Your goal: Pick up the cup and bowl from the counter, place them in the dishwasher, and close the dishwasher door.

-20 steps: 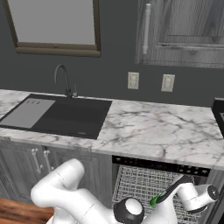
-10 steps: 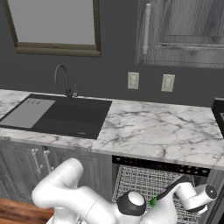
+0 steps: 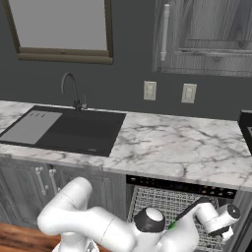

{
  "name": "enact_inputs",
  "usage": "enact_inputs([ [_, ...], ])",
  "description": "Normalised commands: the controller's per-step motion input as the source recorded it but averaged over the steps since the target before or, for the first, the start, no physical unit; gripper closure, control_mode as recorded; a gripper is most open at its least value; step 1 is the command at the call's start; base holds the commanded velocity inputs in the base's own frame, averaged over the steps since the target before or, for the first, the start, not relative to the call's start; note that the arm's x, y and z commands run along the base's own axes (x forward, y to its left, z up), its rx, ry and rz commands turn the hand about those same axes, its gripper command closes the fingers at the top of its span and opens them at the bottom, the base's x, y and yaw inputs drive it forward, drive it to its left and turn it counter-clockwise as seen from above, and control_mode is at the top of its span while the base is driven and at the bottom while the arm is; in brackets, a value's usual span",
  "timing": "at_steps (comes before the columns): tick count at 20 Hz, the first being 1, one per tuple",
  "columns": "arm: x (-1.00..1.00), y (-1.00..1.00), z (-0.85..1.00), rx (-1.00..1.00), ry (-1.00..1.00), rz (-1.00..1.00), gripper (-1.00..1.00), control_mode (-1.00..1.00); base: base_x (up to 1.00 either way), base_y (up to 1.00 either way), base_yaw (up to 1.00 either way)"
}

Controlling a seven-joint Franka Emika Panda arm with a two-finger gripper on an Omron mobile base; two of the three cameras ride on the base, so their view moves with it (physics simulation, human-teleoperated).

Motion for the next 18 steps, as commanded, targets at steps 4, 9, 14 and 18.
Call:
enact_inputs([
  [4, 0.00, -0.06, -0.69, 0.15, 0.00, 0.00, 1.00, -1.00, 0.00, 0.00, 0.00],
  [9, -0.01, -0.07, -0.71, 0.27, -0.06, 0.00, 1.00, -1.00, 0.00, 0.00, 0.00],
  [14, -0.02, -0.01, -0.79, 0.25, -0.05, 0.00, -1.00, -1.00, 0.00, 0.00, 0.00],
  [18, -0.11, 0.00, -0.69, 0.20, -0.06, 0.00, -1.00, -1.00, 0.00, 0.00, 0.00],
])
